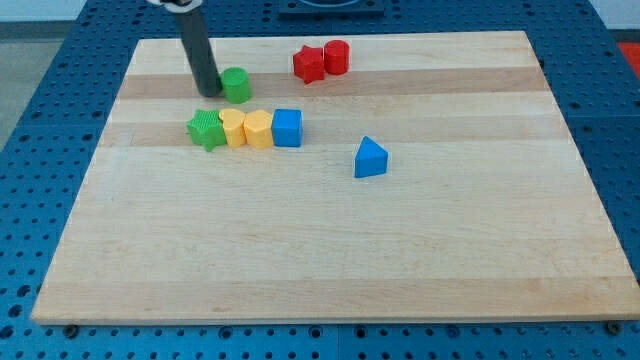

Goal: Push the green circle into the red star

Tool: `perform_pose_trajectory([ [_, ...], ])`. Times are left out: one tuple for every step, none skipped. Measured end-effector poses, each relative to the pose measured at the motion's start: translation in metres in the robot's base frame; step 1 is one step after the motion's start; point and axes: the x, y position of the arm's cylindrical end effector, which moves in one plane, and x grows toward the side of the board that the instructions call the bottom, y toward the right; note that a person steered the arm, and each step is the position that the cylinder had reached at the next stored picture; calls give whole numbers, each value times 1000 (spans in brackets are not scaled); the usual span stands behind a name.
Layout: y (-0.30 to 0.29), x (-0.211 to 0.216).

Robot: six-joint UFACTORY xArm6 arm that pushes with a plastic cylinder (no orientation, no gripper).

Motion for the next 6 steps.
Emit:
perform_pose_trajectory([
  [30, -7],
  [50, -6],
  [49, 3],
  [50, 22],
  [71, 20],
  [88, -1],
])
